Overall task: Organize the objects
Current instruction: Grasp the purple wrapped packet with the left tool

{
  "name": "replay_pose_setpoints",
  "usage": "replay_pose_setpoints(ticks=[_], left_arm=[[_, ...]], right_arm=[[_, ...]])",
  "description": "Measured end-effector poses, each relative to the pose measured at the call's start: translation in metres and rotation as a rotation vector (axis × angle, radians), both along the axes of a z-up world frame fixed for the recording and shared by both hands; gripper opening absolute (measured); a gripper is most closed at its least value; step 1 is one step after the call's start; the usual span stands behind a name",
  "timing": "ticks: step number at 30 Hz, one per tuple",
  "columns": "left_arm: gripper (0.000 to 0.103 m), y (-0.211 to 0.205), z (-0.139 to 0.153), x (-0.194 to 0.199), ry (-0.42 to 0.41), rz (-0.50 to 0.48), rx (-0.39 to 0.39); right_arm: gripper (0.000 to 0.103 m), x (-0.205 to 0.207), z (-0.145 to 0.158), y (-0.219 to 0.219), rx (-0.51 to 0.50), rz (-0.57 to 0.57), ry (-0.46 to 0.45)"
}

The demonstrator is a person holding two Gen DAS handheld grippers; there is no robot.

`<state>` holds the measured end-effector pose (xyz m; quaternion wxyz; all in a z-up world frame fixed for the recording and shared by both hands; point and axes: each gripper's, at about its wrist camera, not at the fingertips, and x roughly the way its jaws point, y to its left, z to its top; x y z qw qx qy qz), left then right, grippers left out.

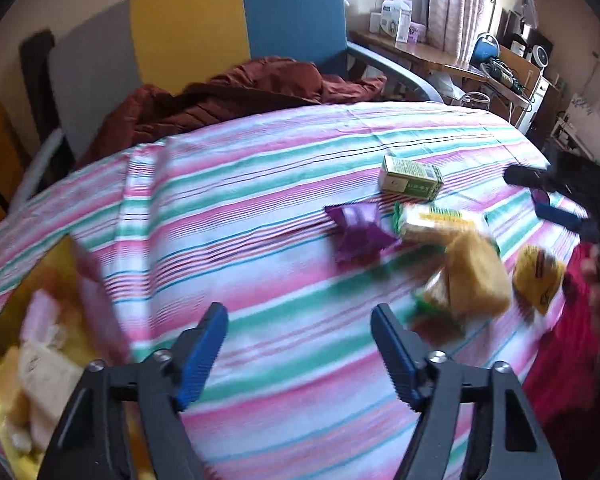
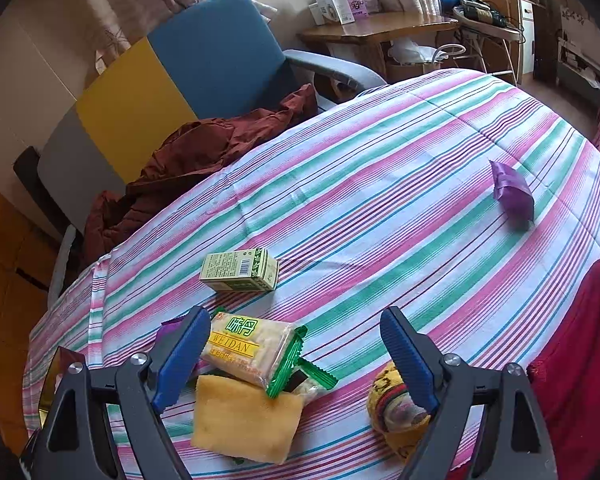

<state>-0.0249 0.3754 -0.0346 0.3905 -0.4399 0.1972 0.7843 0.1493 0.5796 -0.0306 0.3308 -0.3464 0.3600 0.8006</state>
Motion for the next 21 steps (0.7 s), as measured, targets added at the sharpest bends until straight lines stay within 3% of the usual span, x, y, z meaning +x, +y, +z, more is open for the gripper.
replay_pose_setpoints(ticks=[12,13,15,17,21], left_arm=[[0.069,0.089,-0.036,-0.047,-0.169,0.018,0.007],[0.068,0.094,-0.042,-0.050,-0.193,0.019,0.004],[0.055,0.098,-0.053,-0.056,-0.227,0.025,0.002],[0.043,0.097,-0.052,-0.054,-0.182,0.015,0.019],[0.039,0.084,-0.055,-0.049,-0.135,-0.015,0.037]], right_arm=[[0.088,-0.012,-0.008,-0.003,-0.029,0.059,-0.036],[0.088,-0.013,-0.009,-0.004,-0.030,0.063,-0.042],[0.088,-0.014,-0.011,-0.004,-0.034,0.069,-0.053],[0.089,-0.015,-0.012,-0.005,-0.036,0.076,-0.062],[0.089,-0.019,-0.018,-0.007,-0.037,0.081,-0.101]])
